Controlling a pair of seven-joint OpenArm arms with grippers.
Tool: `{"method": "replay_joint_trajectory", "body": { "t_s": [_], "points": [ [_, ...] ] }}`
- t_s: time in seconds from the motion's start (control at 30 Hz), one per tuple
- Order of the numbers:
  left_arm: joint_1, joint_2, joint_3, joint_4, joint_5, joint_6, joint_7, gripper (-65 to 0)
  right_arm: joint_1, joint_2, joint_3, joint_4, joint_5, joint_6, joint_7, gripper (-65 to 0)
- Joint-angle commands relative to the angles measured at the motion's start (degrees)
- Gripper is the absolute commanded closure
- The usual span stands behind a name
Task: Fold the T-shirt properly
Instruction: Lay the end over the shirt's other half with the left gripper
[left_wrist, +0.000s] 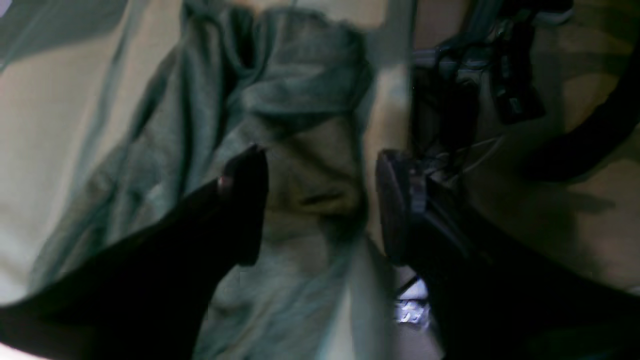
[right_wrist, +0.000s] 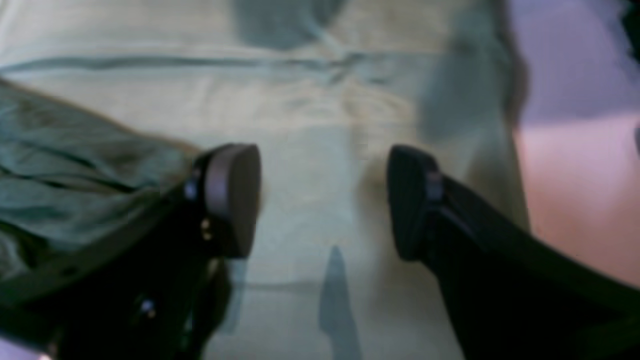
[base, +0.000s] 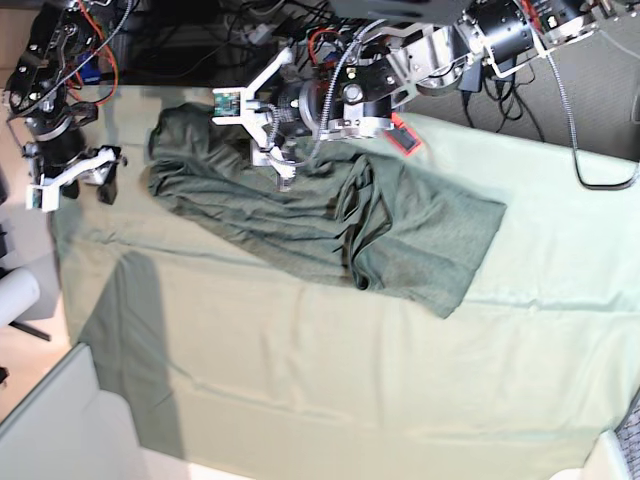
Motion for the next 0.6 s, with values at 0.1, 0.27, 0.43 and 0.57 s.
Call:
{"method": "replay_joint_trajectory", "body": {
  "t_s": [0.1,0.27,0.43,0.57],
  "points": [
    [-1.84,2.62,0.00,-4.48,0.33,0.87,-1.68,-37.6,0.28,1.86,1.27,-1.66,0.48,0.15,1.16,-39.7],
    [-3.39,5.07,0.00,-9.94,0.55,0.90,-2.56,-37.6,0.28,1.84,1.27,-2.60,1.22,0.15,1.16,-39.7],
    [-3.56,5.81,0.00,-10.36,0.96,0.87,-3.32,-37.6,0.28,1.81,1.25,-2.62,1.49,0.15,1.14,-39.7],
    [-3.56,5.84,0.00,-10.36,1.01,0.87,-3.43,-19.7,0.26,1.68,1.25,-2.62,1.53,0.15,1.11,-39.7]
  ]
}}
